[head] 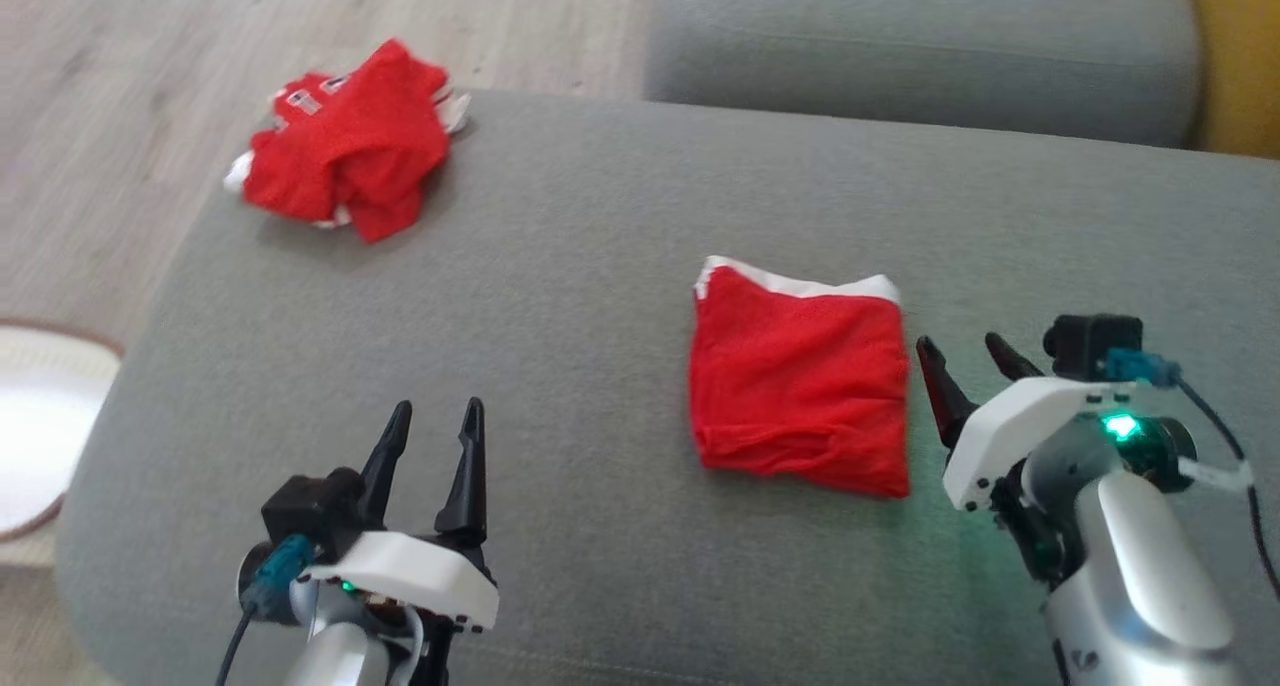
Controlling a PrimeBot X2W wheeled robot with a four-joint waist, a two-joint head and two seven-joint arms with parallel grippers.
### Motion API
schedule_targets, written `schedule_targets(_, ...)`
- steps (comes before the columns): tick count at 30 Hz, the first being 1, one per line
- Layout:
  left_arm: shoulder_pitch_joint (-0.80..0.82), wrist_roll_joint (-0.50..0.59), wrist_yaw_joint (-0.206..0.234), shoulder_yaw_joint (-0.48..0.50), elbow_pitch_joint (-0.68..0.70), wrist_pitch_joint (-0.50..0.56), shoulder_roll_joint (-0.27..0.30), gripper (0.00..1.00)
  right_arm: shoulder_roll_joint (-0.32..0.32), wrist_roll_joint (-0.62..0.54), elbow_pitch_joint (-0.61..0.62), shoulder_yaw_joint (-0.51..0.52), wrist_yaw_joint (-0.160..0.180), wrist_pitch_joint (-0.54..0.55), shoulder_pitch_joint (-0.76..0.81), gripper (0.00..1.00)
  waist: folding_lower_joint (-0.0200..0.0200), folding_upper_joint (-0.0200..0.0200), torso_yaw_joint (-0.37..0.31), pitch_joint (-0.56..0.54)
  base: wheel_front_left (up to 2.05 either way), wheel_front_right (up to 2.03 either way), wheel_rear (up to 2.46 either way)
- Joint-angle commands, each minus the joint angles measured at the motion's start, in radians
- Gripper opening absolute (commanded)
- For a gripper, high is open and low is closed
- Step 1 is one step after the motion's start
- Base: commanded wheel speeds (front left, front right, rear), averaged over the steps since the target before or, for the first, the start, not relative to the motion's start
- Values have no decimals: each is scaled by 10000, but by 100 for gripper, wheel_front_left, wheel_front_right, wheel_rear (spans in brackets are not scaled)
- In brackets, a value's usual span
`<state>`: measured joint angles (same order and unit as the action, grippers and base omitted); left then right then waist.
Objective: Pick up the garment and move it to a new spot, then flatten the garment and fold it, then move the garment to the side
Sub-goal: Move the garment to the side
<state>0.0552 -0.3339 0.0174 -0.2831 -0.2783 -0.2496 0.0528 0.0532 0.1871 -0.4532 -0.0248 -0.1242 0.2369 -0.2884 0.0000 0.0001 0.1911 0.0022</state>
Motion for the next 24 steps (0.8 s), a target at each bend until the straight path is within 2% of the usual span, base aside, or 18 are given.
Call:
schedule_targets(1,500,68,11,240,381,-122,-15,100,162,87,186,-248,-65,205,-566,100,0,-1,307,211,0,0,0)
schedule_targets(10,643,-92,189,59,687,-122,-24,100,800,740,-1083,-147,-65,1809,-1070,100,0,-1,1208,770,0,0,0)
schedule_targets(15,696,-145,266,2,756,-122,-24,100,966,1114,-1439,-306,-65,1979,-1164,100,0,-1,1391,872,0,0,0)
schedule_targets(16,698,-147,276,5,767,-122,-25,100,994,1173,-1468,-369,-65,1987,-1174,80,0,-1,1401,885,0,0,0)
schedule_targets(17,699,-147,286,10,777,-122,-25,100,1015,1242,-1492,-447,-65,2006,-1183,47,0,-1,1402,896,0,0,0)
schedule_targets(18,698,-142,294,12,781,-122,-25,100,1038,1312,-1508,-515,-65,2016,-1196,35,0,-1,1394,907,0,0,0)
schedule_targets(20,718,-137,282,-42,776,-122,-25,100,1085,1438,-1518,-621,-65,1978,-1239,0,0,-1,1351,932,0,0,0)
schedule_targets(24,806,-134,254,-206,774,-122,-25,100,1150,1612,-1506,-825,-65,1700,-1385,0,0,-1,1143,1016,0,0,0)
